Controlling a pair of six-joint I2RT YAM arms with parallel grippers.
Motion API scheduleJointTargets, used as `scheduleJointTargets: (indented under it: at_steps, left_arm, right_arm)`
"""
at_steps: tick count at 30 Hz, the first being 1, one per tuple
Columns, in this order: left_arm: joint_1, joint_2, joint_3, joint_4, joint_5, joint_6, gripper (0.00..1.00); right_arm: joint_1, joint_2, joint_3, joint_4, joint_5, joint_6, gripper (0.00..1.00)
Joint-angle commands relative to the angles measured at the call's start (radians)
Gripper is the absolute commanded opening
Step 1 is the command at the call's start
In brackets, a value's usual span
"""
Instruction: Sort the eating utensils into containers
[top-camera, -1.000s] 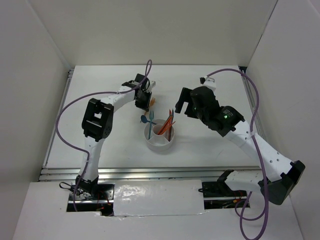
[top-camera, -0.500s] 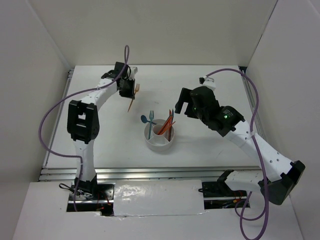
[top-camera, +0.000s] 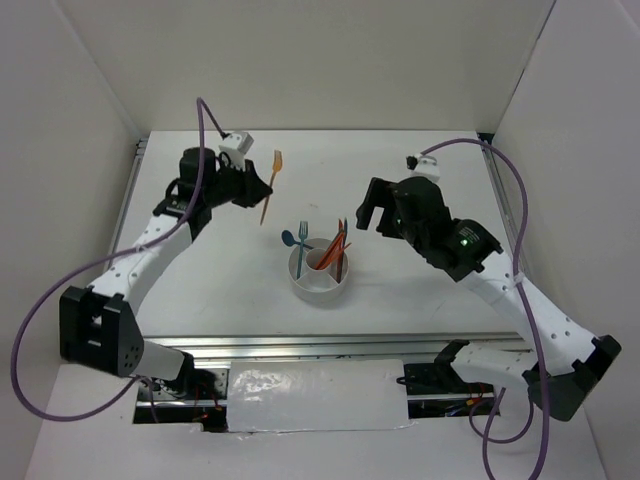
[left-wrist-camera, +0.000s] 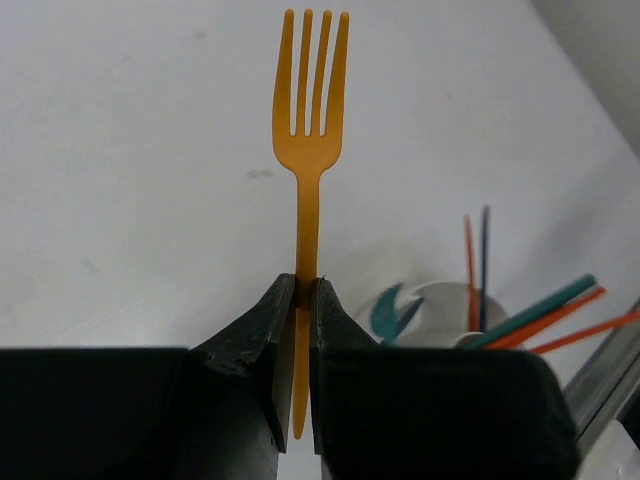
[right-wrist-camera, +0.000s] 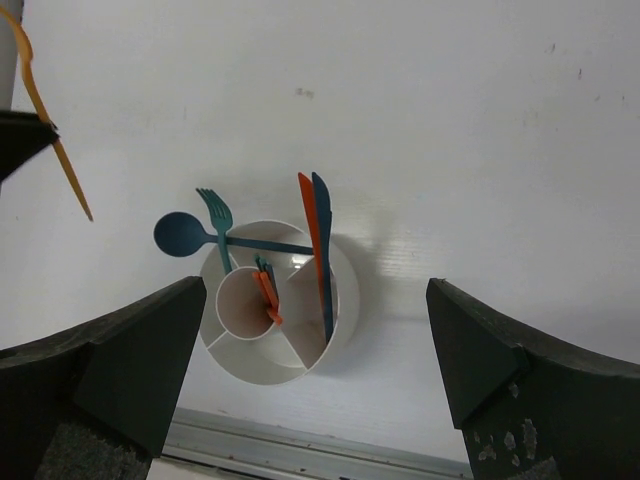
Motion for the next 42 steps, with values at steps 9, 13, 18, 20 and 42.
scheduleJointTargets:
  at_steps: [9, 13, 18, 20, 42]
  left_arm:
    - [-0.151, -0.268, -0.518, 0.759, 0.033, -0.233, 0.00]
    - [-0.205, -0.283, -0.554, 0.825, 0.017, -0.238, 0.00]
    - [-0.263, -0.273, -0.577, 0.845, -0.023, -0.233, 0.00]
    - [-0.272, -0.265, -0.595, 0.854, -0.051, -0.225, 0.00]
    - [-0.296, -0.102, -0.683, 0.908, -0.089, -0.239, 0.24]
  right_arm:
    - [-0.012, -0.163, -0.121, 0.049, -0.029, -0.039, 1.00]
    - [-0.010, -0.207, -0.132, 0.028, -0.019, -0.024, 1.00]
    - [-0.009, -0.226, -0.138, 0.017, -0.012, -0.002, 1.00]
    - [-0.010, -0.230, -0.135, 0.011, -0.012, 0.000, 1.00]
    - [-0.009, -0.230, -0.135, 0.000, 0.006, -0.013, 1.00]
